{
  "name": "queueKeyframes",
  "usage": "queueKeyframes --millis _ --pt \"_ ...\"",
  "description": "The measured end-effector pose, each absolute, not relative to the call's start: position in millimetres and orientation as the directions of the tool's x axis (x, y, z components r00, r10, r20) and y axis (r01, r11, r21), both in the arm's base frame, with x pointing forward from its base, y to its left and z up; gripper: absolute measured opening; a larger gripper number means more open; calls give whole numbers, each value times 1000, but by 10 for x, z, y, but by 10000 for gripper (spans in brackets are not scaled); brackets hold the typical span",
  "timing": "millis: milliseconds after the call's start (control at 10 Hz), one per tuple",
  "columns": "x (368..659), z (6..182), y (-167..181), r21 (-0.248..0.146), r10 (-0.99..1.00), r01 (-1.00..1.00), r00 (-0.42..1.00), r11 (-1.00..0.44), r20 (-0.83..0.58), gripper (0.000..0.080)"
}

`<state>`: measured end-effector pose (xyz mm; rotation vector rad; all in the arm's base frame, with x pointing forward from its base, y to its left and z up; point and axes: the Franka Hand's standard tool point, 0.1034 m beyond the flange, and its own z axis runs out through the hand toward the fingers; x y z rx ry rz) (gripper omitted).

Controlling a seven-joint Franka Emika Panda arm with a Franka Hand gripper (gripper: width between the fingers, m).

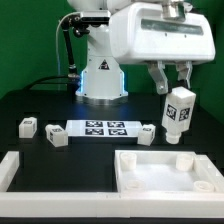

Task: Assemble square table

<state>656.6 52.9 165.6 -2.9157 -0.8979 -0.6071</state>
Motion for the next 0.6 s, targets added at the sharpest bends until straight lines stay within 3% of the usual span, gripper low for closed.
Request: queueKeyframes --millis 100,300,600 --pt "6619 1572 608 75 533 549 757 -832 378 291" --pt "6790 1516 739 103 501 516 733 -850 460 291" --pt "6767 1488 732 100 503 519 736 -849 452 291"
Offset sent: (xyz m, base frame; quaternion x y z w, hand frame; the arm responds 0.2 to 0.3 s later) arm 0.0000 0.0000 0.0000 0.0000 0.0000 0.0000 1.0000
